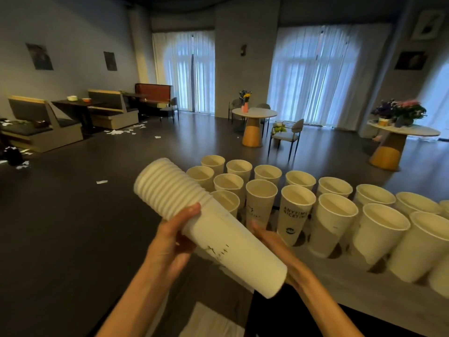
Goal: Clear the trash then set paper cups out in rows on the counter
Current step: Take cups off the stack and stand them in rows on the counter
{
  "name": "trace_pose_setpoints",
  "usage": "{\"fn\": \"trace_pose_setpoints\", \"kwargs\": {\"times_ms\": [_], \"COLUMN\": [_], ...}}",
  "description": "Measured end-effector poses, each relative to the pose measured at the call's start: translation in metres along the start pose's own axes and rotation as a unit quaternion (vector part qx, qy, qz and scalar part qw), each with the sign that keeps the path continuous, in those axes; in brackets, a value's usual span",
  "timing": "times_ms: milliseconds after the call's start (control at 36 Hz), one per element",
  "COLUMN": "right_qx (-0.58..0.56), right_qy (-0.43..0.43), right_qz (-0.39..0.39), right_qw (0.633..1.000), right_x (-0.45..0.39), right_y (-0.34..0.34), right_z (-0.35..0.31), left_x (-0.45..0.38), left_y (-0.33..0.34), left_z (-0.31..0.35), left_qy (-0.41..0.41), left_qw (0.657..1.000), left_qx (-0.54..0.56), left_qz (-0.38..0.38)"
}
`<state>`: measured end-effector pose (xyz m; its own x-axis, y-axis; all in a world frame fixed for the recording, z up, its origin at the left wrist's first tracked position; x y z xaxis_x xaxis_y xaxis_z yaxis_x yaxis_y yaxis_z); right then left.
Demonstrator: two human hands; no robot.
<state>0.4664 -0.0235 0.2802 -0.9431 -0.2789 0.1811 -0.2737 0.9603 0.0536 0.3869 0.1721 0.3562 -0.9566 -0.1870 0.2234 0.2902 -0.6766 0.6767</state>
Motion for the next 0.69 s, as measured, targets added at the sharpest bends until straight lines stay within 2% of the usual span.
{"fn": "trace_pose_setpoints", "kwargs": {"times_ms": [56,83,139,222,278,361,417,611,694], "right_qx": [-0.125,-0.145,-0.121,-0.063,-0.016,0.156,0.251,0.328,0.318], "right_qy": [0.054,0.071,0.080,0.123,0.120,0.085,0.045,-0.071,-0.100], "right_qz": [-0.114,-0.172,-0.278,-0.341,-0.336,-0.249,-0.226,-0.202,-0.195], "right_qw": [0.984,0.972,0.950,0.930,0.934,0.952,0.940,0.920,0.922], "right_x": [0.017,0.026,0.040,0.058,0.060,0.051,0.049,0.070,0.068], "right_y": [0.017,0.025,0.037,0.036,0.028,0.008,0.003,0.009,0.012], "right_z": [0.000,0.002,0.008,0.025,0.029,0.030,0.027,0.016,0.012], "left_x": [0.006,0.007,0.004,0.001,0.002,0.006,0.011,0.024,0.029], "left_y": [0.007,0.009,0.008,-0.002,-0.009,-0.018,-0.026,-0.061,-0.065], "left_z": [-0.022,-0.030,-0.043,-0.055,-0.062,-0.066,-0.066,-0.045,-0.035], "left_qy": [-0.008,-0.007,-0.002,0.003,0.003,0.031,0.052,0.109,0.126], "left_qw": [1.000,1.000,1.000,0.999,0.998,0.997,0.995,0.980,0.982], "left_qx": [-0.007,-0.010,-0.001,0.028,0.039,0.031,0.015,0.093,0.064], "left_qz": [-0.001,-0.003,0.004,0.022,0.040,0.063,0.089,0.142,0.128]}}
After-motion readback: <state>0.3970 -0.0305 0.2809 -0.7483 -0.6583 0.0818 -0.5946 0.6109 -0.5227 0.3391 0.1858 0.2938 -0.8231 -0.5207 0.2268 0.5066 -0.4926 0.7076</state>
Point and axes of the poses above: each hand's wrist, its own x-axis away from the middle knuckle, its own y-axis out of the palm, z = x × y, the point moved 9 cm from there along -x, towards the middle knuckle, and after that the axes turned 1 degree about -x, right-handed, at the moved point
